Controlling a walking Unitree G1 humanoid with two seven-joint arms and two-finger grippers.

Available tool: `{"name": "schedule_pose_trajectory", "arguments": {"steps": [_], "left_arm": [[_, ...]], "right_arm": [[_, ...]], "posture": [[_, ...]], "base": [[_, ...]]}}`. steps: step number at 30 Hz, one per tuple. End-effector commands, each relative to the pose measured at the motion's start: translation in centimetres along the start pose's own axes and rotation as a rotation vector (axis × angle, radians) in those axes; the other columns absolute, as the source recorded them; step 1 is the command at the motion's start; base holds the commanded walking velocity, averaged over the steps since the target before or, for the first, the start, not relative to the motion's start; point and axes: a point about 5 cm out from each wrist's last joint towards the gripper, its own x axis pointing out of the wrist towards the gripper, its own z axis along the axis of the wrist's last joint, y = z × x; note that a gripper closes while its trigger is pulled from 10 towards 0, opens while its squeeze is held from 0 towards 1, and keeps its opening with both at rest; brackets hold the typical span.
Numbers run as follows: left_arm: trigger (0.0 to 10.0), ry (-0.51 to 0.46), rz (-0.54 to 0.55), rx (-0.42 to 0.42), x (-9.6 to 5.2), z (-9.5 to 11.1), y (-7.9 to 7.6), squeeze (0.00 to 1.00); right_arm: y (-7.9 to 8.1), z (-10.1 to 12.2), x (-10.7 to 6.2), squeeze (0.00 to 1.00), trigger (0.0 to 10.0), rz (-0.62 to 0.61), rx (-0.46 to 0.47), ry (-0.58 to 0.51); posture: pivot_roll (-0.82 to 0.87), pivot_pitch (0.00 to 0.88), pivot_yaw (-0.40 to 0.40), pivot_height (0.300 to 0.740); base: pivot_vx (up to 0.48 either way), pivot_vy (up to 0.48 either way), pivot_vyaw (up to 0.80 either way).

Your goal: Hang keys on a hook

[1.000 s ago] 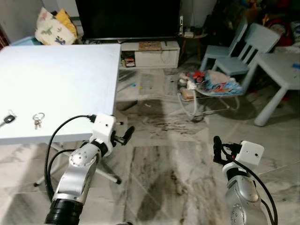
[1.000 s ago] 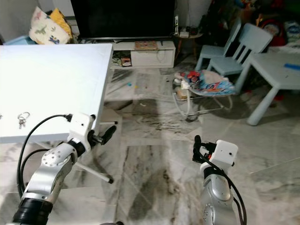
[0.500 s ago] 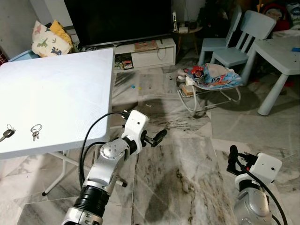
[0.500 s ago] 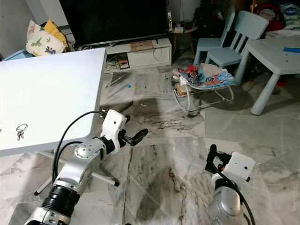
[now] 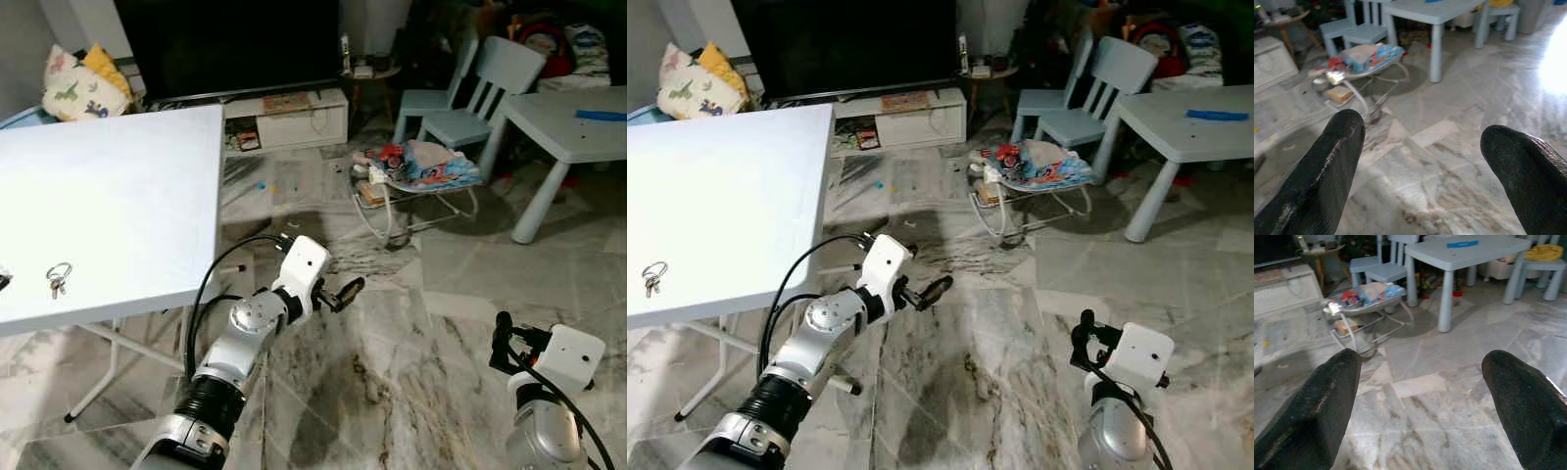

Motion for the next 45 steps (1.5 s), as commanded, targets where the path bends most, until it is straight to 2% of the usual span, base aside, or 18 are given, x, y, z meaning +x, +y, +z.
{"name": "schedule_pose_trajectory", "arguments": {"steps": [1, 6, 8, 9, 13, 18, 21, 24, 27, 29, 35, 39, 45], "left_arm": [[10.0, 0.029, -0.005, 0.006, -0.4, -0.8, 0.2, 0.00], [10.0, 0.053, 0.037, -0.045, -1.2, -1.8, 0.7, 0.00], [10.0, 0.045, 0.105, -0.097, -1.6, -2.7, 1.1, 0.00], [10.0, 0.042, 0.116, -0.104, -1.7, -2.8, 1.2, 0.00], [10.0, 0.012, 0.188, -0.145, -1.5, -2.5, 1.0, 0.00], [10.0, -0.001, 0.224, -0.162, -1.7, -2.6, 0.9, 0.00], [10.0, 0.005, 0.262, -0.188, -2.5, -3.4, 1.2, 0.00], [10.0, 0.006, 0.275, -0.174, -2.5, -3.4, 1.2, 0.00], [10.0, -0.012, 0.273, -0.151, -2.1, -2.5, 1.4, 0.00], [10.0, -0.022, 0.301, -0.142, -2.1, -2.0, 2.1, 0.00], [10.0, -0.016, 0.326, -0.152, -2.0, -2.0, 2.7, 0.00], [10.0, -0.022, 0.323, -0.151, -1.9, -1.8, 2.7, 0.00], [10.0, -0.011, 0.292, -0.141, -1.6, -1.9, 2.0, 0.00]], "right_arm": [[0.4, 0.4, 0.2, 0.00, 10.0, -0.009, 0.008, -0.022], [0.6, 0.7, 0.0, 0.00, 10.0, -0.020, -0.003, -0.041], [0.5, 1.5, -0.9, 0.00, 10.0, -0.006, -0.025, -0.064], [0.4, 1.6, -1.1, 0.00, 10.0, -0.004, -0.028, -0.064], [0.6, 1.8, -1.5, 0.00, 10.0, 0.083, -0.068, -0.049], [1.2, 2.5, -0.6, 0.00, 10.0, 0.108, -0.072, -0.063], [2.1, 2.9, 0.2, 0.00, 10.0, 0.112, -0.056, -0.086], [2.2, 2.9, 0.1, 0.00, 10.0, 0.110, -0.054, -0.081], [2.2, 2.5, 0.1, 0.00, 10.0, 0.106, -0.043, -0.058], [2.4, 2.4, 0.3, 0.00, 10.0, 0.111, -0.033, -0.048], [2.8, 2.5, 0.6, 0.00, 10.0, 0.121, -0.031, -0.050], [2.7, 2.7, 0.9, 0.00, 10.0, 0.124, -0.036, -0.065], [2.9, 2.8, 0.8, 0.00, 10.0, 0.123, -0.037, -0.070]], "posture": [[-0.09, 0.000, 0.125, 0.740], [-0.11, 0.000, 0.141, 0.740], [-0.15, 0.000, 0.087, 0.740], [-0.15, 0.000, 0.087, 0.740], [-0.11, 0.000, 0.023, 0.740], [-0.09, 0.000, 0.008, 0.740], [-0.10, 0.000, 0.022, 0.740], [-0.07, 0.000, 0.025, 0.740], [-0.06, 0.000, 0.020, 0.740], [-0.06, 0.000, 0.018, 0.740], [-0.05, 0.000, 0.016, 0.740], [-0.05, 0.000, 0.021, 0.740], [-0.06, 0.000, 0.030, 0.740]], "base": [[0.000, 0.000, 0.00], [0.000, 0.000, 0.00], [0.000, 0.000, 0.00], [0.000, 0.000, 0.00], [0.000, 0.000, 0.00], [0.000, 0.000, 0.00], [0.000, 0.000, 0.00], [0.000, 0.000, 0.00], [0.000, 0.000, 0.00], [0.000, 0.000, -0.80], [0.000, 0.000, -0.80], [0.000, 0.000, -0.80], [0.000, 0.000, 0.00]]}}
